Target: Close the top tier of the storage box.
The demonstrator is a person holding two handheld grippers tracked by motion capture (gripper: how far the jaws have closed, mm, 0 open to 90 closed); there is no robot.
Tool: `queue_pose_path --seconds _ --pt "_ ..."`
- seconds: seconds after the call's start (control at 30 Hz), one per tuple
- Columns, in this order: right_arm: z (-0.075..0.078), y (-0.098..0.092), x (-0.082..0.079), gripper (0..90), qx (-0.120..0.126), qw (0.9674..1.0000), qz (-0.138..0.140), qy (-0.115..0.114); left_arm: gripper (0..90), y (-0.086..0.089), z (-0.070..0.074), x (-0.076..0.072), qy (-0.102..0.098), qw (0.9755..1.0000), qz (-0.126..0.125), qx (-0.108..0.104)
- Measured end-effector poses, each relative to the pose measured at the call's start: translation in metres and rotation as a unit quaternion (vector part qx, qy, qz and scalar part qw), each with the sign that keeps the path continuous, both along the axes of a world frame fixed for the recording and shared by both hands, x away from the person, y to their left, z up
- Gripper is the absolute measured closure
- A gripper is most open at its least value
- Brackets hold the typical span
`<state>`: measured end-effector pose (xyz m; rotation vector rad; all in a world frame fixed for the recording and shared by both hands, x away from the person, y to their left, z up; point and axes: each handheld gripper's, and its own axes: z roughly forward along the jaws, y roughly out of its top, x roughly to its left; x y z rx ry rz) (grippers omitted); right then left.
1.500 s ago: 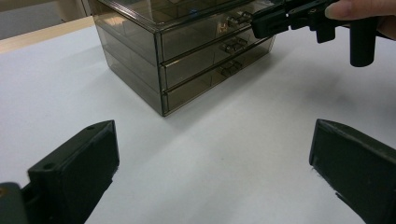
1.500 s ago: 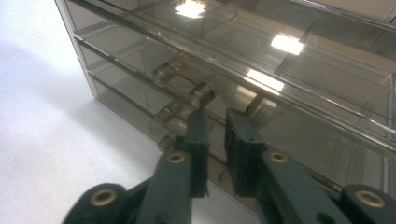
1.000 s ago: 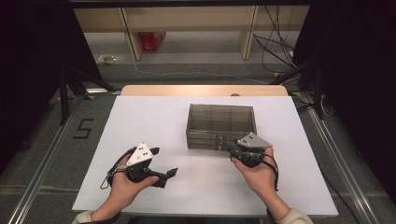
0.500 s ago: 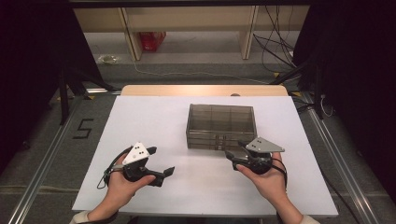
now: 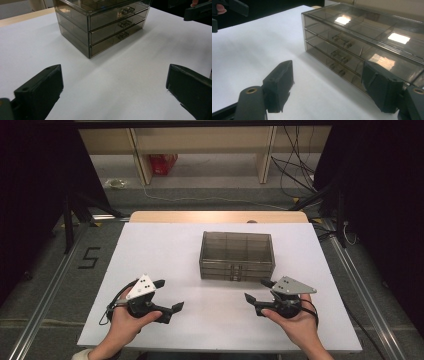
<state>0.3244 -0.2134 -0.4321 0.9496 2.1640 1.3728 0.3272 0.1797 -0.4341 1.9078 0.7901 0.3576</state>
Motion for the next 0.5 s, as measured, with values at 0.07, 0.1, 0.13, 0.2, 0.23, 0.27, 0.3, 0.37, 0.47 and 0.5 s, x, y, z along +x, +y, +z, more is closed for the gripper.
queue_pose_path --seconds 0.07,0.1,0.13,0.2,0.23,0.27,0.3,0.37,0.47,0.5 --pt "0.0 -0.002 -0.003 26.7 0.0 1.0 0.002 0.002 0.8 0.001 0.0 -0.001 0.0 1.0 0.0 0.0" --pt "0.0 -0.004 -0.005 26.7 0.0 1.0 0.003 0.002 0.8 0.001 0.0 -0.001 -0.001 1.0 0.0 0.0" --pt "-0.001 -0.004 -0.006 26.7 0.001 1.0 0.004 0.004 0.8 0.001 0.001 -0.002 0.0 1.0 0.0 -0.001" --pt "-0.002 -0.007 -0.008 26.6 0.0 1.0 0.007 0.004 0.8 0.002 0.001 -0.003 -0.001 1.0 -0.001 0.0" --pt "-0.002 -0.008 -0.009 26.5 0.0 1.0 0.008 0.005 0.8 0.002 0.001 -0.003 0.0 1.0 -0.001 0.001" --pt "-0.003 -0.009 -0.011 26.5 0.0 0.9999 0.009 0.006 0.8 0.002 0.001 -0.003 0.0 1.0 0.0 0.0" --pt "-0.003 -0.01 -0.012 26.4 -0.001 0.9999 0.009 0.006 0.8 0.003 0.0 -0.004 0.0 1.0 0.0 0.0" --pt "-0.003 -0.012 -0.014 26.4 0.0 1.0 0.008 0.006 0.8 0.004 0.0 -0.004 0.0 1.0 -0.001 0.001" --pt "-0.002 -0.015 -0.016 26.4 0.003 1.0 0.003 0.005 0.8 0.005 0.0 -0.006 0.0 1.0 -0.002 0.001" --pt "-0.003 -0.017 -0.017 26.3 0.004 1.0 0.003 0.005 0.8 0.005 0.0 -0.006 0.001 1.0 -0.002 0.002"
